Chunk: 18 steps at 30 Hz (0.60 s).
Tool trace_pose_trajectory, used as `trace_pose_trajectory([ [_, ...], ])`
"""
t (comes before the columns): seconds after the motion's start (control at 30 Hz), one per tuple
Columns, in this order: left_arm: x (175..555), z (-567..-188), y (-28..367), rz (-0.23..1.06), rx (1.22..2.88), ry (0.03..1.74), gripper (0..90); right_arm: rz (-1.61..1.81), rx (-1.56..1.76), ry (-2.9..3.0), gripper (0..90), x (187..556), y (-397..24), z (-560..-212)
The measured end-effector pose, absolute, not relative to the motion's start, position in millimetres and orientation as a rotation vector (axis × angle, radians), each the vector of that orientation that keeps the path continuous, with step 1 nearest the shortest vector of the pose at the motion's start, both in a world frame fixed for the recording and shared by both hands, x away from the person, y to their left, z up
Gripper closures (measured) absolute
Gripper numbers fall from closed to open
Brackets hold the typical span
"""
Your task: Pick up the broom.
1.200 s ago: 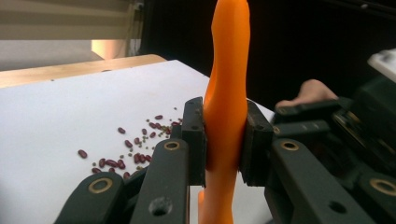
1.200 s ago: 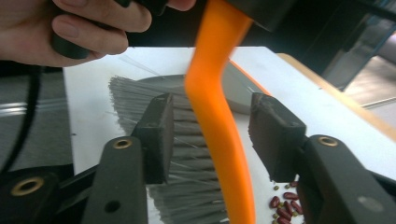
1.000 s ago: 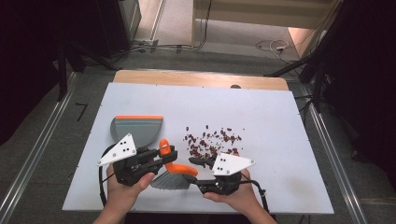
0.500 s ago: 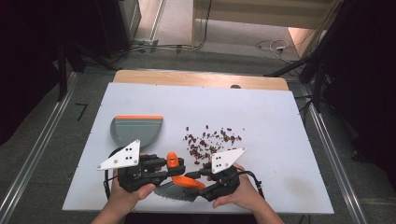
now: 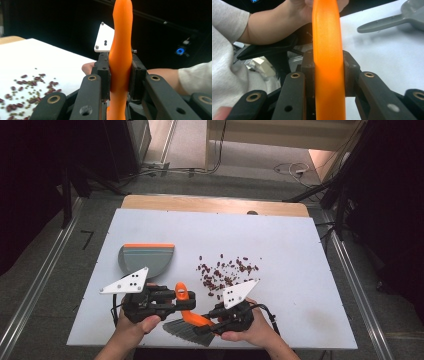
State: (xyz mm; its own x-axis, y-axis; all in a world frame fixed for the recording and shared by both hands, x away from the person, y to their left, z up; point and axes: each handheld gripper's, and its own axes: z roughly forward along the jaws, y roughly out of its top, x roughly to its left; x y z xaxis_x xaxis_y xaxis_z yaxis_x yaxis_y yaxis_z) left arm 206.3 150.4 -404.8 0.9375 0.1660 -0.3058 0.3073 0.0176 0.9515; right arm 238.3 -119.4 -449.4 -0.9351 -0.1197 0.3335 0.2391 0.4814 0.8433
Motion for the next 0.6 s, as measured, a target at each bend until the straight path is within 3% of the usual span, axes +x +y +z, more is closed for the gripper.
trace_pose_trajectory([
  [0.17, 208.6, -408.7, 154.7, -0.074, 1.578, 0.419, 73.9, -1.426, -0.159, -2.463, 68.8, 234.7, -119.1, -445.1],
  [0.4, 209.5, -411.8, 160.9, 0.016, 1.612, 0.508, 33.0, -1.442, -0.288, -2.506, 68.9, 240.3, -126.7, -441.5],
  [0.6, 210.6, -418.2, 168.9, 0.094, 1.619, 0.593, 10.7, -1.442, -0.467, -2.593, 68.8, 248.1, -136.3, -435.7],
])
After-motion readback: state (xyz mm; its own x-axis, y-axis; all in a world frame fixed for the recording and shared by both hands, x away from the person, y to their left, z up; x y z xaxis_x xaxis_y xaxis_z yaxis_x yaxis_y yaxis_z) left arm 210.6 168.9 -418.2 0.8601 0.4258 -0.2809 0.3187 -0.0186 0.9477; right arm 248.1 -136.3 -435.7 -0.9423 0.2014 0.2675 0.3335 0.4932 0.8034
